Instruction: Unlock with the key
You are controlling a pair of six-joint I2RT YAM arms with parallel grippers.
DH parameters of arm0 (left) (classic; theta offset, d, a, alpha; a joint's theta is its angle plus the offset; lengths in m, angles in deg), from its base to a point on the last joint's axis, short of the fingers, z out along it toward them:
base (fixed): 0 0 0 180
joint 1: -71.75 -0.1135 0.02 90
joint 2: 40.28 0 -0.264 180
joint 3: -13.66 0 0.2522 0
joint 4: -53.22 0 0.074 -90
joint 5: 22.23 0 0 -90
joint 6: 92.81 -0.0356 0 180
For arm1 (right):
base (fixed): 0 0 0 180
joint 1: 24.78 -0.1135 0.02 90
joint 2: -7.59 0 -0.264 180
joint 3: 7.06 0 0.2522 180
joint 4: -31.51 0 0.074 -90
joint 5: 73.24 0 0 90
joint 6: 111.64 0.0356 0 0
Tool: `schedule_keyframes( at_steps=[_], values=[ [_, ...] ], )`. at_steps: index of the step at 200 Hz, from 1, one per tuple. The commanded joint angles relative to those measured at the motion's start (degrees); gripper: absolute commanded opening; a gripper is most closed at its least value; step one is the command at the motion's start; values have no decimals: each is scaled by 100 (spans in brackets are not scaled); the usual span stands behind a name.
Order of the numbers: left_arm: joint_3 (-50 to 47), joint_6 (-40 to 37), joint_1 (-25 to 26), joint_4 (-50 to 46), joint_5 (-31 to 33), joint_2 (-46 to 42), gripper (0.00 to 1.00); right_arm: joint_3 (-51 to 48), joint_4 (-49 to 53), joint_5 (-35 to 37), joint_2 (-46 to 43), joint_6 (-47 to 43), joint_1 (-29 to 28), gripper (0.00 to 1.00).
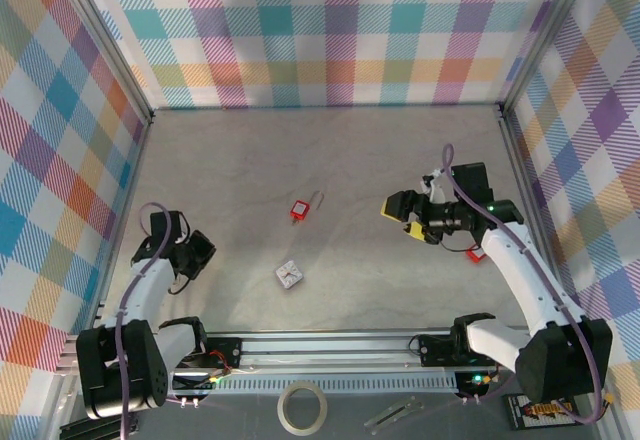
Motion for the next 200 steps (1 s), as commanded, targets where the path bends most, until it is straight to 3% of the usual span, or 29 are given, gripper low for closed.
schedule_keyframes(
  at_steps=[1,27,51,75,114,164,200],
  values=[
    [247,-145,126,-262,-58,-315,0,-61,-304,75,128,120,-189,96],
    [566,-181,120,-1242,569,-684,1,-31,-352,159,217,109,-385,96],
    [674,150,92,-1825,956,-865,46,-42,-319,203,254,-2,-429,96],
    [624,714,-4,-2120,1415,-906,73,-57,-257,229,248,-144,-435,97],
    [480,1150,-469,-2312,1401,-800,79,-73,-142,388,278,-448,-435,98],
    [544,1154,-696,-2466,1492,-567,78,-114,-412,248,673,-682,-435,98],
    [552,1233,-1161,-2472,1352,-478,77,-60,-551,160,968,-856,-431,98]
  ],
)
